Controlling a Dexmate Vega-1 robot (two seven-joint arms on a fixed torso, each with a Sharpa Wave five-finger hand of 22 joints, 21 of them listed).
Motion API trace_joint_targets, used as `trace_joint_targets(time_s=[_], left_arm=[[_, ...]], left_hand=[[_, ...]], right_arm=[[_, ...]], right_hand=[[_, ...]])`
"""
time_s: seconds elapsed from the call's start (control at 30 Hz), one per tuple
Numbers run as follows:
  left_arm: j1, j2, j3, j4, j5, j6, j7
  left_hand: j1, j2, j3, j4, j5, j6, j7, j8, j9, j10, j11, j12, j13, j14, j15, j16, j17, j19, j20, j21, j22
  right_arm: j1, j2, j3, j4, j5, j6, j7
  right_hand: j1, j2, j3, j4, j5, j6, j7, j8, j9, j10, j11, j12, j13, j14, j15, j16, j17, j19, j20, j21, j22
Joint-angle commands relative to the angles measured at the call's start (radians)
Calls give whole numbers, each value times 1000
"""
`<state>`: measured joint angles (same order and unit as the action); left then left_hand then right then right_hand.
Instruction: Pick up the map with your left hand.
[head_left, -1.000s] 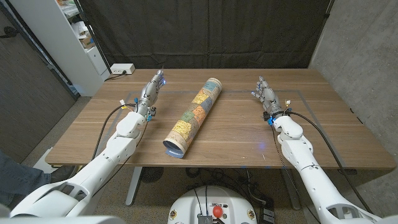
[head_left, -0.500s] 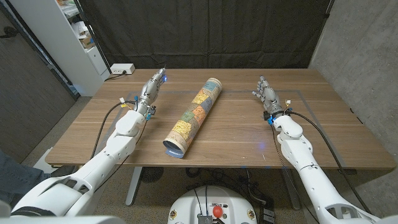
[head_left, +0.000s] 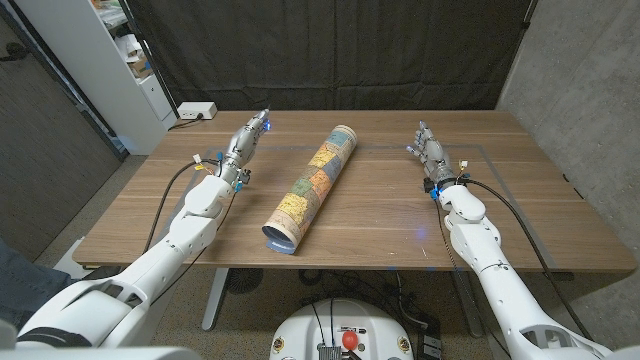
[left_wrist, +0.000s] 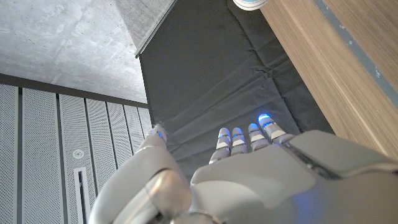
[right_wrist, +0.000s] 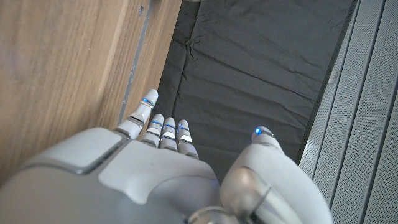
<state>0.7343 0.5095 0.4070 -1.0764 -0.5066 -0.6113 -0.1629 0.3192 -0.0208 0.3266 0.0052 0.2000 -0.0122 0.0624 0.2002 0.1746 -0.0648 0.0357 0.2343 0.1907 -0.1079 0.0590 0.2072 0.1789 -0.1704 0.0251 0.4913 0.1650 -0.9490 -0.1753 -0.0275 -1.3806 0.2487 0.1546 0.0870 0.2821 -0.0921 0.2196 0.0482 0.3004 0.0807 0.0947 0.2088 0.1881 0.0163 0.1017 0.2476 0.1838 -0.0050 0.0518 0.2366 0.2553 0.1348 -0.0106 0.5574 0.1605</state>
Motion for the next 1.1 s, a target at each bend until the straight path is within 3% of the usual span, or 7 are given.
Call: trace_joint_targets(time_s=[0.03,1.1], left_arm=[[-7,16,9,1,38,-22,14],[-6,91,46,-68,202,-18,112]], left_hand=[[13,5,4,-8,4,8,1,5,6,1,-2,3,3,3,-8,-2,2,-94,7,-3,6],[41,12,16,-33,3,11,-12,0,6,8,-15,-1,3,8,-15,-6,1,-89,24,-23,6]], right_arm=[[10,9,6,16,2,15,-10],[10,20,2,20,2,30,-22]], right_hand=[[8,6,3,-3,8,5,4,-1,2,9,3,-4,3,5,3,2,2,11,-2,-5,5],[8,8,0,-5,10,6,1,-3,2,15,2,-11,4,8,3,1,-2,17,3,-18,5]])
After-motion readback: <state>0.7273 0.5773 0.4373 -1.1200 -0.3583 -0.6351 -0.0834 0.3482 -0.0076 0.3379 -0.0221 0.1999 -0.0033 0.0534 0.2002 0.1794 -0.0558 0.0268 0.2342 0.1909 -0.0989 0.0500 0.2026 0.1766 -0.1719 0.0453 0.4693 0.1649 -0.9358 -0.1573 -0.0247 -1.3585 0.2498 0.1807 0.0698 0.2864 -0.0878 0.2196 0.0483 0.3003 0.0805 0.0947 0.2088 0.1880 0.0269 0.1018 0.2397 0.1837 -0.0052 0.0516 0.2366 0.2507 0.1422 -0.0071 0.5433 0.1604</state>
